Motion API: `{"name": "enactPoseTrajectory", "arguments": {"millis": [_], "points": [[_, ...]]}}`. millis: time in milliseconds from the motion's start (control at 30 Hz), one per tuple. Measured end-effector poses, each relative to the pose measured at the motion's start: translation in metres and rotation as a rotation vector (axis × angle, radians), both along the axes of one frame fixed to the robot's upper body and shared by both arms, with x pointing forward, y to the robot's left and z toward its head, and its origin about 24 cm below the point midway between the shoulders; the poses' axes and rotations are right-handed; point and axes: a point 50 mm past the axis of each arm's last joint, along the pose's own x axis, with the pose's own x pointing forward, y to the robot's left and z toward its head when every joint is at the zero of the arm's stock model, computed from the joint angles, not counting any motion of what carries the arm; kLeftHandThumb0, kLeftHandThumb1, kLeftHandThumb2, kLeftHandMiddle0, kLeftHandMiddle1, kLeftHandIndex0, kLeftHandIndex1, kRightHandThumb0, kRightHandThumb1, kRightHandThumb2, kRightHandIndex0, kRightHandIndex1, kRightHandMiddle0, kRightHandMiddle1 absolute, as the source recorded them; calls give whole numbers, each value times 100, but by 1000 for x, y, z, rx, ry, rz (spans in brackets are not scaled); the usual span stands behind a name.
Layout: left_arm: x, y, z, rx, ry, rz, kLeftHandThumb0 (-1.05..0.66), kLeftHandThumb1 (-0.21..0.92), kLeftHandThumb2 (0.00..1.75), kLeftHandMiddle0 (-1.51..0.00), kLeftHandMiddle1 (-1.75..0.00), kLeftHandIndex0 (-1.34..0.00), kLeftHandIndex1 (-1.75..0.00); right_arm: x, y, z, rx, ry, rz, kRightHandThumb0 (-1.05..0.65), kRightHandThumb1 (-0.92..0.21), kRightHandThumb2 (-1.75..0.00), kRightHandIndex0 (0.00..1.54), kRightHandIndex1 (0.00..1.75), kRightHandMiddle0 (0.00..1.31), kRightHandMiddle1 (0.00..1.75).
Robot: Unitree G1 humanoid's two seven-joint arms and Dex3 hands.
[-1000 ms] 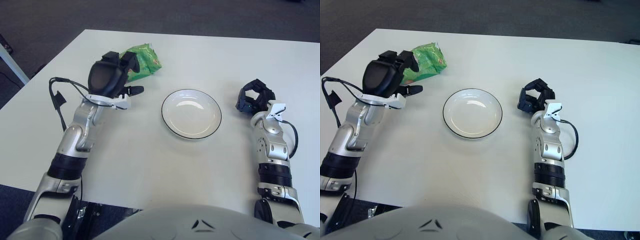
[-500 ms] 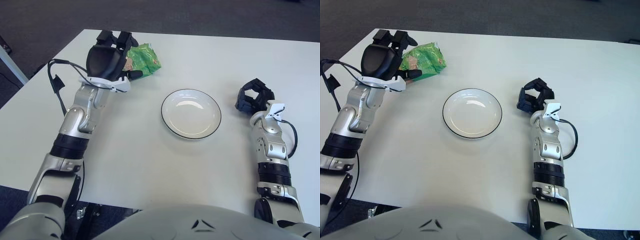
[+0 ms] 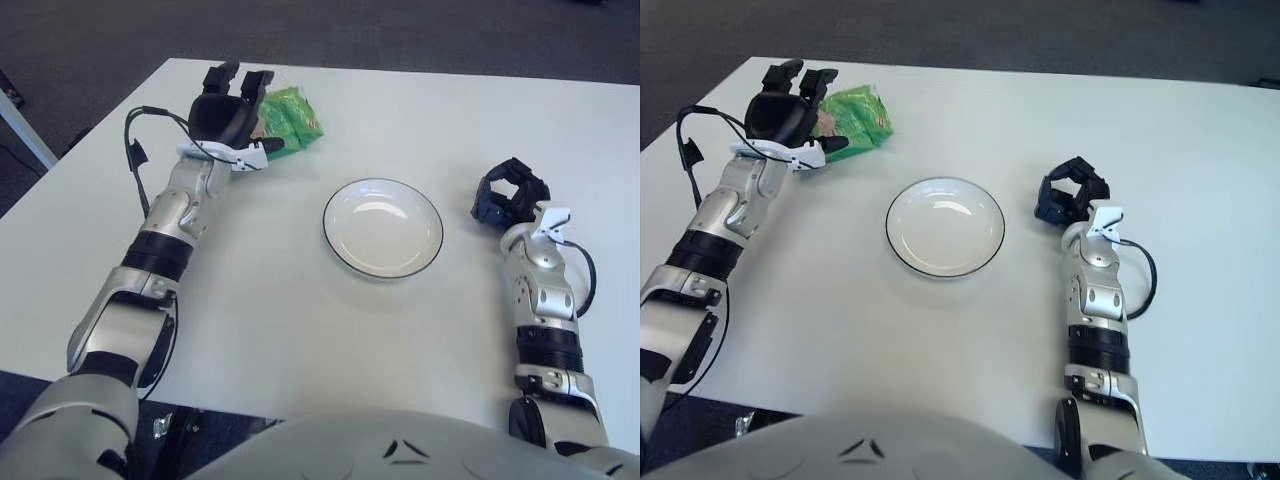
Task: Put the snack into the plate.
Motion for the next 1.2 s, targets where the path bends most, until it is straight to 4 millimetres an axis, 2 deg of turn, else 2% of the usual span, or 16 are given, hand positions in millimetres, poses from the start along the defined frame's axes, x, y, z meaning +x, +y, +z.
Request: {"name": "enactPoseTrajectory", "arguments": {"millis": [333,867,1200], "points": [[17,-9,4,7,41,6,-105,92,82,0,0,0,-32,0,0,0,0,0,-2,-50,-27,-137,127,175,65,175],[33,-16,-32,4,129,58,-105,92,81,0,0,0,-34,-1,0,0,1,1,-10,-50,-28,-136,127,175,65,175],[36,-27,-38,-26,151,64,-105,92,77,0,0,0,-24,-2,1,1,-1,-1,-8,-49,-28,-136,127,175,64,175]]}}
